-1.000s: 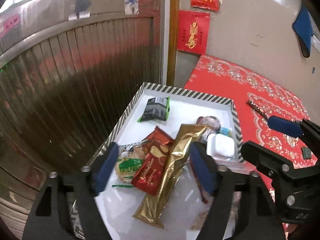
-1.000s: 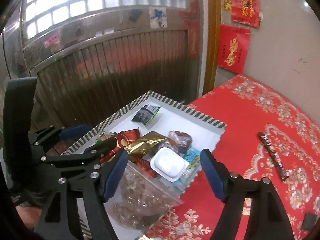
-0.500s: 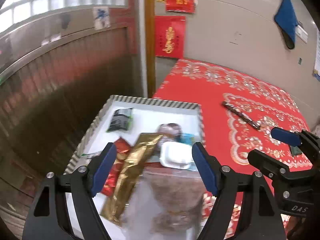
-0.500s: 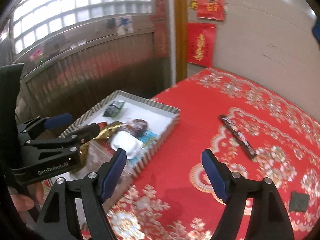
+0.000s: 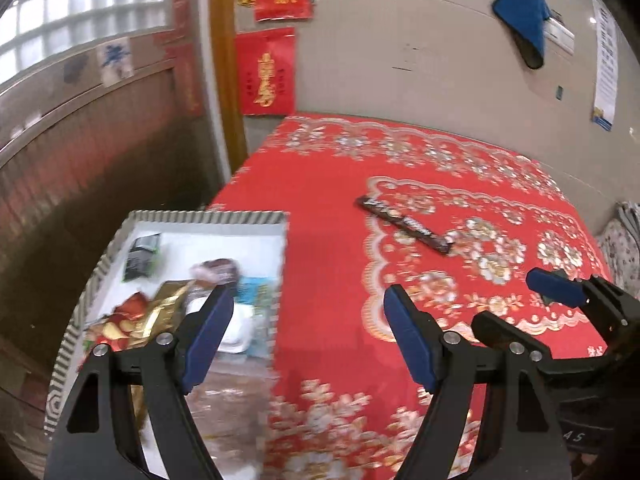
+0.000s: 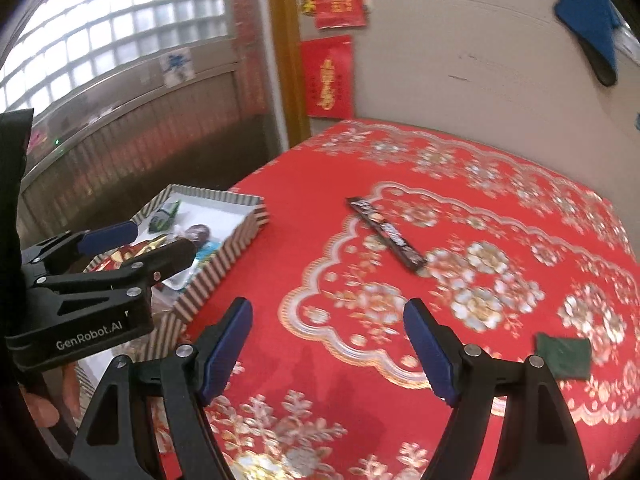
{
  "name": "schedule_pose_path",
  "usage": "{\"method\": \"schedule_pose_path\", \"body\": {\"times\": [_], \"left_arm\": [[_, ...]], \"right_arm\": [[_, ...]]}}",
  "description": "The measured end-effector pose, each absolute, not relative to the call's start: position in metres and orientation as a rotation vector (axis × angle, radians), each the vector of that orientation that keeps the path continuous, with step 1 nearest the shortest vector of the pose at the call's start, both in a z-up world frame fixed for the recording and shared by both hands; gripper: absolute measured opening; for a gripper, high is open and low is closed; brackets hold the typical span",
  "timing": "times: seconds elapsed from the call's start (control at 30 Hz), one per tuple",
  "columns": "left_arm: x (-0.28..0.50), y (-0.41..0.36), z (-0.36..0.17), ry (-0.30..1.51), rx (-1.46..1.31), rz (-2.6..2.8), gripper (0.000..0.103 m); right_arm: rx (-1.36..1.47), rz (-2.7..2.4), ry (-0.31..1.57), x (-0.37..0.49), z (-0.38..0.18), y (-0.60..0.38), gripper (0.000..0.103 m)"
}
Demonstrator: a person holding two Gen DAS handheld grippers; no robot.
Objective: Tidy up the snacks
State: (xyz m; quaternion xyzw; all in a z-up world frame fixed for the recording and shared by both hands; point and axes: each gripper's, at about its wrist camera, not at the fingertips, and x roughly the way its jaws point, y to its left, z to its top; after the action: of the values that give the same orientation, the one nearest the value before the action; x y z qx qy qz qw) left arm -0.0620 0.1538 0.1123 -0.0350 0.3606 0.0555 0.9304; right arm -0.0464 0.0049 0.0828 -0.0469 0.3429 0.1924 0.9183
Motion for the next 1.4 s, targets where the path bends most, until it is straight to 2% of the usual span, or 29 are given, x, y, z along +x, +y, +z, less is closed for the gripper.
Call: {"method": "schedule_pose_path", "body": {"times": [0.43,1.07,1.4], "left_arm": [[-0.014,0.089,0.099,0.824,-0.072,0.012,0.078],[0.132,0.074,0.052,1.022,-0.281,0.1,0.078],[0.162,0.066,0.032,1.08,-0.26,0.126,0.078]], "right_arm": [[-0.019,0.269,0.744,-0.037,0.072,-0.074,0.082],[0.088,0.143,0.775,-0.032,0.056,-0.186,0.083],[0.119,0.087,0.788,-0.024,0.052,-0.229,0.083]]}}
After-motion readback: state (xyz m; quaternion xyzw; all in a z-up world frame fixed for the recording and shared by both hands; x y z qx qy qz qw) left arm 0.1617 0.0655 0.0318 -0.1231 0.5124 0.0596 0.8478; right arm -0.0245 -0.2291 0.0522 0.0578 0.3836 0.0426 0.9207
